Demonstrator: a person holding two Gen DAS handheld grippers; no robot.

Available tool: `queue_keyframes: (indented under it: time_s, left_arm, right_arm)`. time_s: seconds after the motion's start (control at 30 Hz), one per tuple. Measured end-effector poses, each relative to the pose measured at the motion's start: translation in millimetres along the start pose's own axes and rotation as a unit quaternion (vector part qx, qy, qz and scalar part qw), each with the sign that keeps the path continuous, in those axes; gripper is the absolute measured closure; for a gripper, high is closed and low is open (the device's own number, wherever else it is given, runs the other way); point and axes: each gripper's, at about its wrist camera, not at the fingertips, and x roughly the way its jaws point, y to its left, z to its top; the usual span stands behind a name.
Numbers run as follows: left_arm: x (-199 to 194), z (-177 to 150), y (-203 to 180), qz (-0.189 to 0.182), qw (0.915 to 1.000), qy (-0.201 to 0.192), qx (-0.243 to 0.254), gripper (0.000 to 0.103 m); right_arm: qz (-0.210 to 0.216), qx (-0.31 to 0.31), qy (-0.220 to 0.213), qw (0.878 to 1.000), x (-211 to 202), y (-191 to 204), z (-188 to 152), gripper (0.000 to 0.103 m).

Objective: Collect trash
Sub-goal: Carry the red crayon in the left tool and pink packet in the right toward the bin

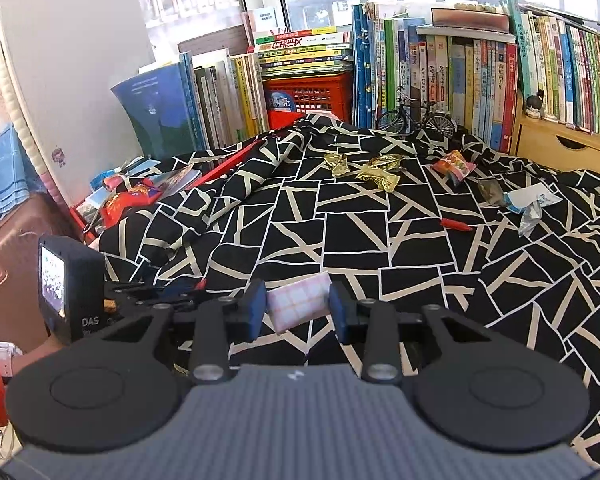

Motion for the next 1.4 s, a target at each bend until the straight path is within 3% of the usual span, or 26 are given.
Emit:
queue_keyframes:
  time_s: [0.2, 0.7, 0.77, 0.87, 0.97, 1.1, 1.23, 1.3, 1.37, 1.4]
  left_arm:
    - [-27, 5, 6, -0.003, 0.9993, -0.012, -0.036, 0.094]
    - [-110, -6, 21, -0.024, 0.9966, -0.054, -0.058, 0.093]
    - [-110, -7, 25, -0.029, 0.9964, -0.048, -0.063, 0.092]
    - [-101, -9, 23, -0.034, 0.9972, -0.034, -0.057, 0.082]
    - [-84, -11, 14, -0.033, 0.9979, -0.024, -0.050, 0.065]
    - [-52, -12, -7, 0.010, 0.9997, -0.016, -0.015, 0.064]
    - [-17, -17, -11, 0.010, 0.9996, 0.018, -0.016, 0.064]
    - [-15, -21, -17, 0.009, 0.9997, -0.009, 0.021, 0.080]
    - [-15, -18, -17, -0.001, 1.0000, 0.004, 0.009, 0.093]
    - [-16, -17, -18, 0.002, 0.9999, 0.010, 0.004, 0.094]
  right_arm:
    - [0.012, -0.007, -0.012, 1.000, 0, 2, 5, 0.064]
    - [0.047, -0.027, -0.015, 0.998, -7, 34, -6, 0.064]
    - [0.048, -0.027, -0.016, 0.998, -9, 38, -8, 0.064]
    - [0.048, -0.034, -0.016, 0.998, -13, 43, -11, 0.064]
    - [0.045, -0.042, -0.015, 0.998, -16, 43, -14, 0.064]
    - [0.038, -0.044, -0.012, 0.998, -19, 36, -14, 0.064]
    - [0.033, -0.041, -0.008, 0.999, -18, 28, -13, 0.064]
    - [0.033, -0.039, -0.005, 0.999, -16, 24, -13, 0.064]
    - [0.034, -0.037, -0.005, 0.999, -15, 23, -12, 0.064]
    - [0.035, -0.038, -0.006, 0.999, -15, 23, -11, 0.064]
